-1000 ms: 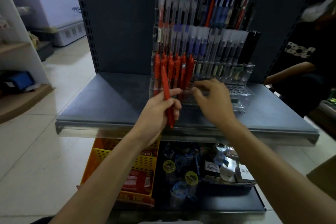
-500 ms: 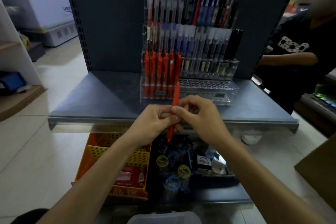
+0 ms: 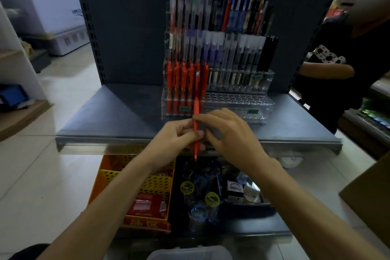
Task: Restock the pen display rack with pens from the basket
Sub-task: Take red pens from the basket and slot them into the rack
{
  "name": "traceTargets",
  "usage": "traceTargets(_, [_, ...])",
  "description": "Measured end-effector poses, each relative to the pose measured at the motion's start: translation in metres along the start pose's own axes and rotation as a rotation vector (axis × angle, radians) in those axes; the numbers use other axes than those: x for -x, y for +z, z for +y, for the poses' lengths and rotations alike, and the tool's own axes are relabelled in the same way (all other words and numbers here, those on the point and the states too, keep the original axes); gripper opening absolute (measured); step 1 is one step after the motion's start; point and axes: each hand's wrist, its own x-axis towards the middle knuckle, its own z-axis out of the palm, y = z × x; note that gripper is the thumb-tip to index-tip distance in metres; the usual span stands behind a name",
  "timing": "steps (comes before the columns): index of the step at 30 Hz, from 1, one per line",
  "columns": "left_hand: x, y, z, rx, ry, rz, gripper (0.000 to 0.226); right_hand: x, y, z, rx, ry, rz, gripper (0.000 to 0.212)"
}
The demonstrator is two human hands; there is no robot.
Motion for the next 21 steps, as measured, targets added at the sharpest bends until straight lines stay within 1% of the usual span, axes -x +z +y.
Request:
traceTargets(2, [-0.001,0.001,0.001,0.047,-0.028,-0.011,0.025,-0.002,0.000,0.001,0.009,0.006,0.020,0.032])
traceTargets(5, [-0.002,0.000,-0.003,0.190,-0.057,-0.049,0.047,-0.005,-0.002,0.000,0.063,-0.009,0.045,0.022])
traceTargets(7, [-0.001,-0.003,-0.006,0.199,-0.047,-0.044,0.053,-0.009,-0.003,-0.002,0.070,-0.005,0.074,0.017])
traceTargets(9, [-0.002,-0.003,-0.005,0.210,-0.037,-0.013,0.053,-0.014,-0.004,-0.001,0.016,0.044,0.120,0.014])
traceTargets(11, [-0.005,-0.003,-0.001,0.187,-0.052,0.043,0.045,-0.021,-0.008,0.000,-0.109,0.149,0.191,0.012])
traceTargets(12, [-0.005,-0.003,0.000,0.128,-0.055,0.070,0.039,-0.026,-0.011,0.002,-0.177,0.219,0.228,0.012])
traceTargets(14, [-0.002,-0.004,0.002,-0.029,-0.025,0.088,0.039,-0.035,-0.016,0.007,-0.273,0.357,0.285,0.012])
traceTargets(15, [-0.001,-0.004,0.002,-0.089,-0.006,0.084,0.039,-0.041,-0.019,0.009,-0.290,0.412,0.309,0.012])
traceTargets(18, [0.002,-0.005,0.000,-0.150,0.002,0.076,0.036,-0.056,-0.022,0.018,-0.300,0.516,0.350,0.008])
traceTargets(21, [0.000,-0.006,0.000,-0.202,-0.006,0.056,0.034,-0.070,-0.021,0.028,-0.324,0.611,0.320,0.012])
